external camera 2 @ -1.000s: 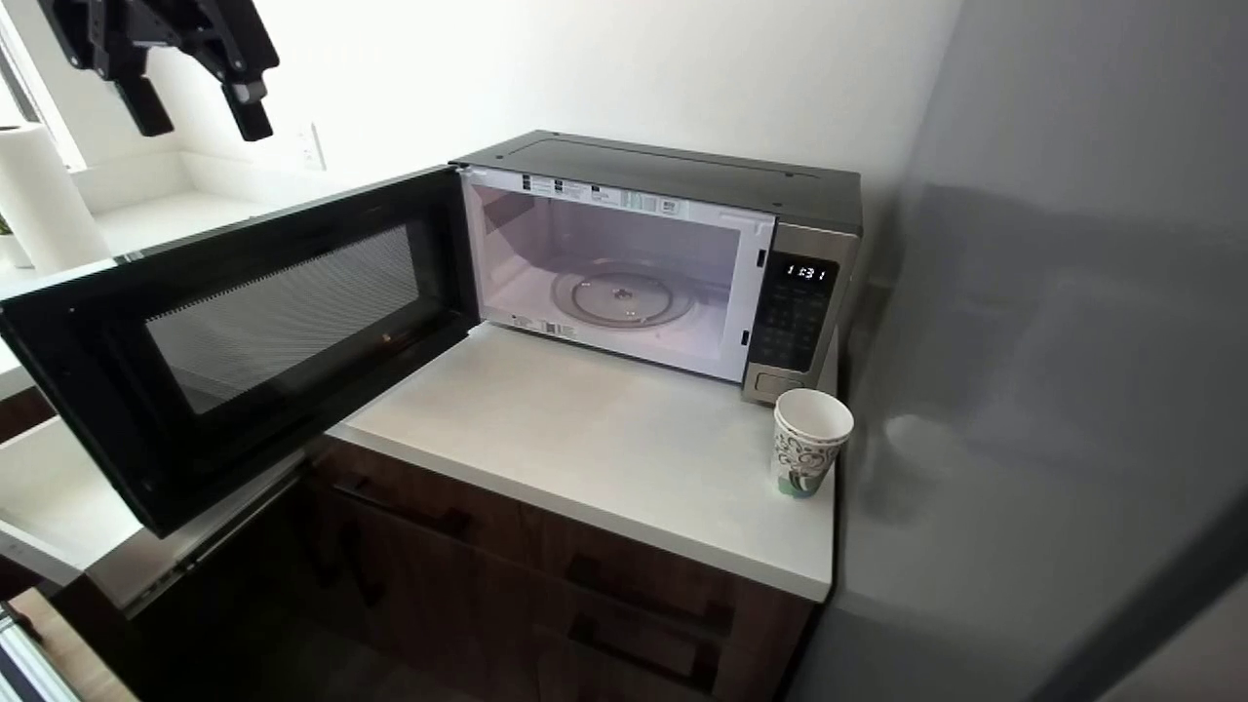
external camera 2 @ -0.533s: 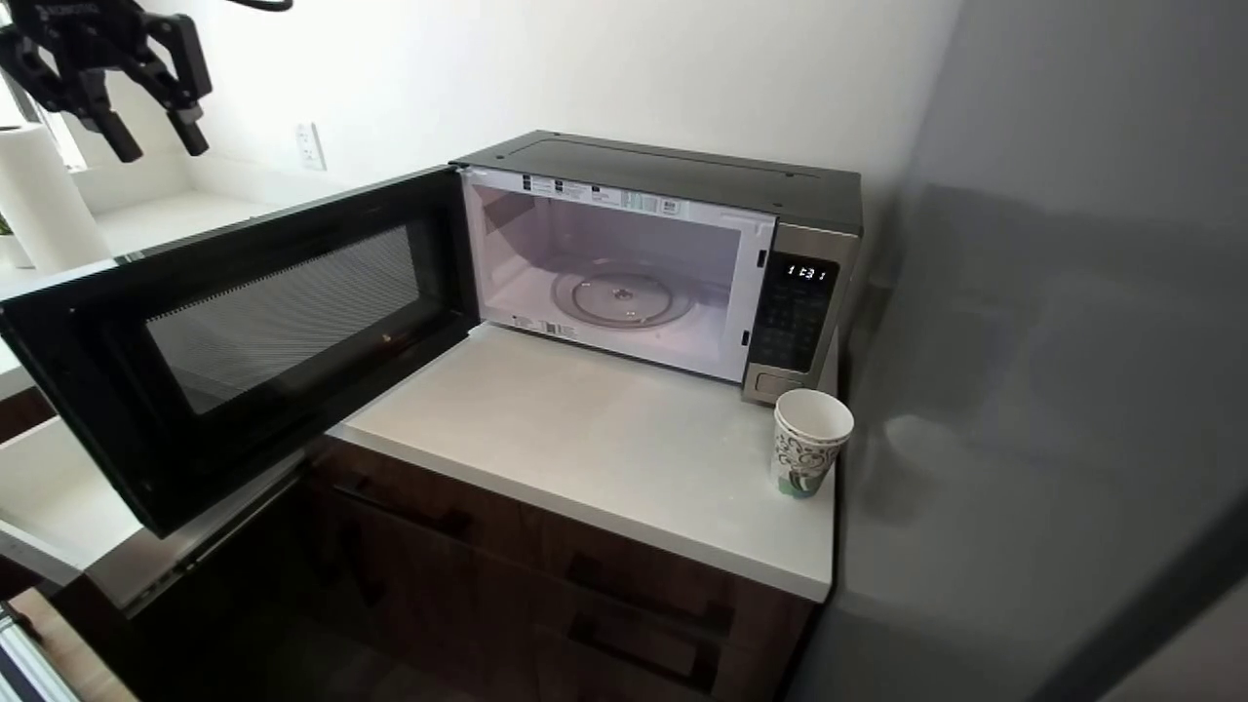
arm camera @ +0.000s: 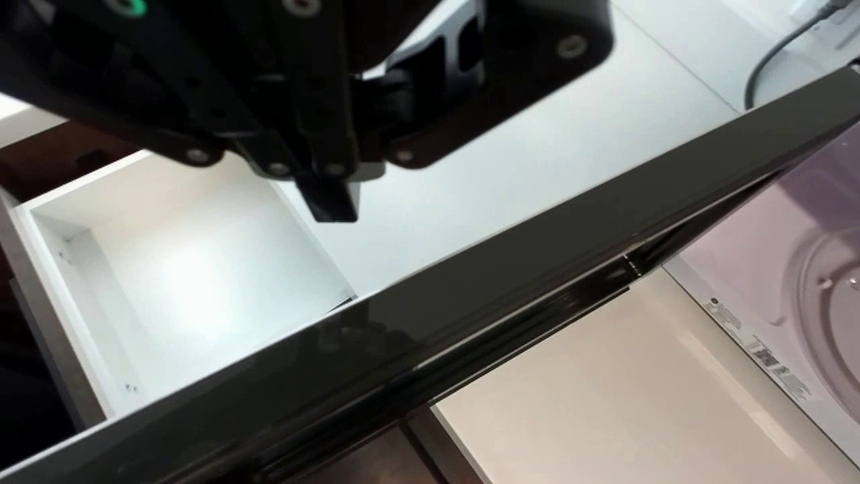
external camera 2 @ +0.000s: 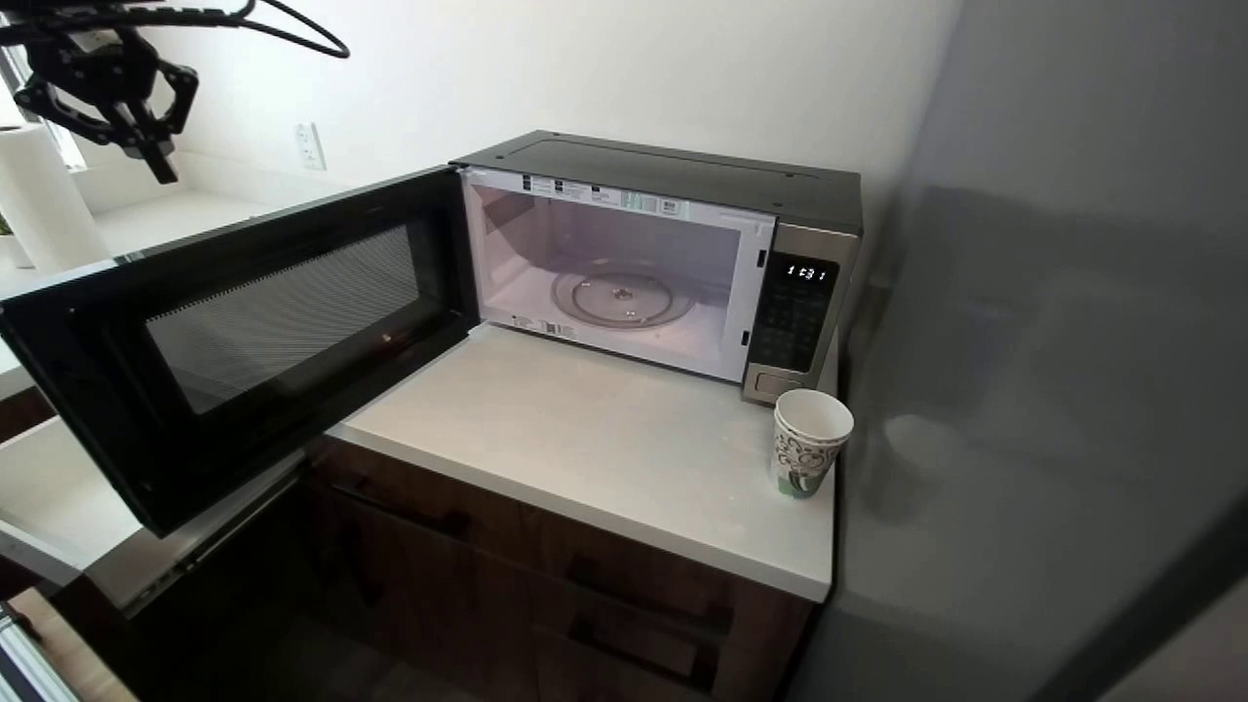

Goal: Close the microwave door

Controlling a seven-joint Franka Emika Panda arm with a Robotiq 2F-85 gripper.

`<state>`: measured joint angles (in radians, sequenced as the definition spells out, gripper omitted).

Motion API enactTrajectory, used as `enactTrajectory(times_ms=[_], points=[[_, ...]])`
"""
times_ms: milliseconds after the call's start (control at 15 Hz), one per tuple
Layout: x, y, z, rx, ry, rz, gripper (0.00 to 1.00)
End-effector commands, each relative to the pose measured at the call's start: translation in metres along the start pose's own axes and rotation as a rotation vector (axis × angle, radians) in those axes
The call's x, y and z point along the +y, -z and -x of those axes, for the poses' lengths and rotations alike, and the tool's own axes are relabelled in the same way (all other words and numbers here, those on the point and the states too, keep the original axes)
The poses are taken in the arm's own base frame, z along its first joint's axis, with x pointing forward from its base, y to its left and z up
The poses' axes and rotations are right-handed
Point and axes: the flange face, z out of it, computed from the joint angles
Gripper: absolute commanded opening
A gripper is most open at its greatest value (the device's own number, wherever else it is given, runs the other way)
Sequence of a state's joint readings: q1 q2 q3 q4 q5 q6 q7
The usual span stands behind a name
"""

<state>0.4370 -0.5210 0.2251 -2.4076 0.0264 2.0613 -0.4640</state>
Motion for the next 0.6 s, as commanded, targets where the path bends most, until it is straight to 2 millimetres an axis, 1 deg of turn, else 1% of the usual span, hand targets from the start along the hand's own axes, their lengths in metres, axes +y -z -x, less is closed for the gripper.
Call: enactTrajectory(times_ms=[0, 200, 533], points=[[0.006, -0.021, -0.009, -0.022, 0.11, -0.048, 0.0], [0.01, -0.037, -0.009, -0.058, 0.147, -0.072, 0.0], [0.014, -0.05, -0.009, -0.088, 0.183, -0.097, 0.0]])
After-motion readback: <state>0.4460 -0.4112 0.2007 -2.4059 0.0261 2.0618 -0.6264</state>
